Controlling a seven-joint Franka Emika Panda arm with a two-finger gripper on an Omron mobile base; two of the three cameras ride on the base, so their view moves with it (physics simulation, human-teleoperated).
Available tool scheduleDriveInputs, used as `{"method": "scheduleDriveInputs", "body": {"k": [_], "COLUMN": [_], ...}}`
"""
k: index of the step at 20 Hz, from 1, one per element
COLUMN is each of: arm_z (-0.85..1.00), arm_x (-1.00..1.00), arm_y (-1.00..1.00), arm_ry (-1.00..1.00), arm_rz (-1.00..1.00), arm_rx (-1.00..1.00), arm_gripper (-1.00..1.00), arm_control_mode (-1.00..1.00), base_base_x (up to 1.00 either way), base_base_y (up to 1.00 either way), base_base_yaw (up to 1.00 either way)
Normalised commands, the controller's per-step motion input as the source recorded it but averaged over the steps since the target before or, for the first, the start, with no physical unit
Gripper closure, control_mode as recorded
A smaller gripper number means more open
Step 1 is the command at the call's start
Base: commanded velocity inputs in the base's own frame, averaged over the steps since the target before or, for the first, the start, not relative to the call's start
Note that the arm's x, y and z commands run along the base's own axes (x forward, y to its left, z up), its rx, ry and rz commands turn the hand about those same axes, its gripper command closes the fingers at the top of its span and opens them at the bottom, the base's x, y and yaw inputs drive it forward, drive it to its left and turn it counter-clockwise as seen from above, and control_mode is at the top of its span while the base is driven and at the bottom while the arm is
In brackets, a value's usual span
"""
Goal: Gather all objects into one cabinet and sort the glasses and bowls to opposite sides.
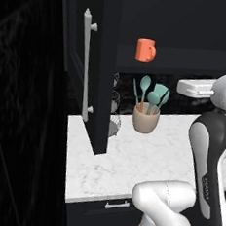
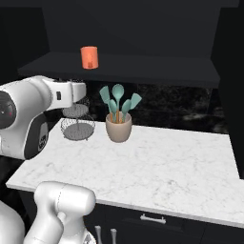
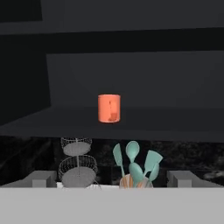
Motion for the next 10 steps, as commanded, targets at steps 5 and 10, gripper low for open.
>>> {"method": "scheduleDriveInputs", "body": {"k": [5, 10], "arm_z": [0.10, 0.22], "arm_x": [0.13, 0.30], "arm_y": [-0.01, 0.00], "arm_ry": [0.00, 0.01], "arm_rz": [0.00, 0.00], "arm_rx": [0.01, 0.01], "arm_gripper": [-1.00, -1.00], "arm_control_mode": [-1.00, -1.00], "base_base_x": [0.00, 0.00], "base_base_y": [0.00, 0.00], "base_base_yaw": [0.00, 0.00]}}
